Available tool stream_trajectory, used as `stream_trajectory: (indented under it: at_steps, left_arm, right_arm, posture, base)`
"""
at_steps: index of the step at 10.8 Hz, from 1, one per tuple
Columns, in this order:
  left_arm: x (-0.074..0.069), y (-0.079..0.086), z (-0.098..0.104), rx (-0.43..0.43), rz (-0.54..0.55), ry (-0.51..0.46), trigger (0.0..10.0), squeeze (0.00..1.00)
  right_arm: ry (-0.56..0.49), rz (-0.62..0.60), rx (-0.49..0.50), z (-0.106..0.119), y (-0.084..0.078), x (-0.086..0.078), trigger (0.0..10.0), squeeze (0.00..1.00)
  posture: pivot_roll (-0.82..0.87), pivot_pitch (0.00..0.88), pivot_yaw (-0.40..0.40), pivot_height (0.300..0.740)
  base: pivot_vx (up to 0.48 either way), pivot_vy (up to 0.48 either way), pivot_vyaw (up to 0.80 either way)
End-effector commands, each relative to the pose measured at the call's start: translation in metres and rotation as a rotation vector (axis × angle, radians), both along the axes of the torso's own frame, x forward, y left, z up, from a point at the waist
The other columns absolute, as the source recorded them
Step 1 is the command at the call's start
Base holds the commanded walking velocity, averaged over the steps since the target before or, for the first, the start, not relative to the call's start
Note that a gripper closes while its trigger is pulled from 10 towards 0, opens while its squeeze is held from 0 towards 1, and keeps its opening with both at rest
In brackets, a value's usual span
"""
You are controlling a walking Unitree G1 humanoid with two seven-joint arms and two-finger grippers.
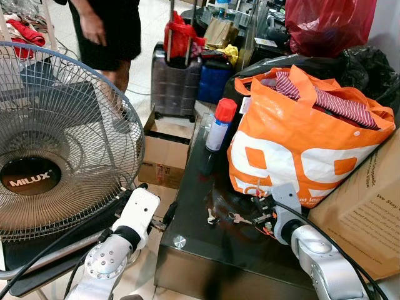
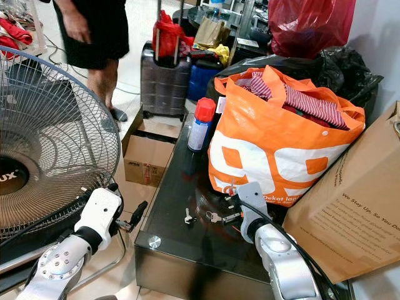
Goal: Hang keys on a hook
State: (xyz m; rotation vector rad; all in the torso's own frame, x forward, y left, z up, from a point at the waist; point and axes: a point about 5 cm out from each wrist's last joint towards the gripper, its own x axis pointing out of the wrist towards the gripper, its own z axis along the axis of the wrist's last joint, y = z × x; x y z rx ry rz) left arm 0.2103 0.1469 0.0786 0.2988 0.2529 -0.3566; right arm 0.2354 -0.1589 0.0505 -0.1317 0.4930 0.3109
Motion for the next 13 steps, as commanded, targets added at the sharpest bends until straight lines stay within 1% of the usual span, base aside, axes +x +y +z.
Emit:
stream_trajectory:
  at_steps: [1,2,4,5,7,11,13]
  left_arm:
    - [-0.0016,-0.0051,-0.0018,-0.005,-0.008,0.003,10.0,0.0]
    - [-0.0019,-0.0045,-0.002,-0.004,-0.006,0.003,10.0,0.0]
    - [-0.0018,-0.0037,-0.0002,0.001,0.0,-0.011,10.0,0.0]
    - [-0.0011,-0.003,0.0008,0.01,-0.005,-0.018,10.0,0.0]
    - [0.0,-0.0026,0.0016,0.018,-0.016,-0.02,10.0,0.0]
    - [0.003,-0.0023,0.0026,0.021,-0.022,-0.025,10.0,0.0]
    - [0.0075,-0.0028,0.0038,0.019,-0.048,-0.033,10.0,0.0]
  right_arm:
    - [-0.012,-0.021,-0.037,0.001,-0.0089,-0.0009,10.0,0.0]
    - [-0.011,-0.019,-0.035,0.0005,-0.0077,-0.0008,10.0,0.0]
    - [-0.014,-0.019,-0.03,0.0001,-0.0057,-0.0006,10.0,0.0]
    - [-0.019,-0.027,-0.029,-0.0008,-0.0051,-0.0007,10.0,0.0]
    - [-0.023,-0.037,-0.029,-0.002,-0.0047,0.0005,10.0,0.0]
    - [-0.026,-0.057,-0.033,-0.0034,-0.006,0.0004,10.0,0.0]
    - [-0.039,-0.09,-0.022,-0.0025,-0.0045,0.0014,10.0,0.0]
  posture:
    - [0.06,0.0,-0.167,0.74]
    - [0.06,0.0,-0.163,0.74]
    - [0.06,0.0,-0.153,0.74]
    - [0.06,0.0,-0.133,0.74]
    - [0.06,0.0,-0.118,0.74]
    - [0.06,0.0,-0.11,0.74]
    - [0.05,0.0,-0.063,0.74]
  base:
    - [0.0,0.0,0.0]
    - [0.0,0.0,0.0]
    - [-0.249,0.0,0.0]
    - [-0.285,0.0,0.0]
    - [-0.291,0.0,0.0]
    - [-0.296,0.0,0.0]
    - [-0.296,0.0,0.0]
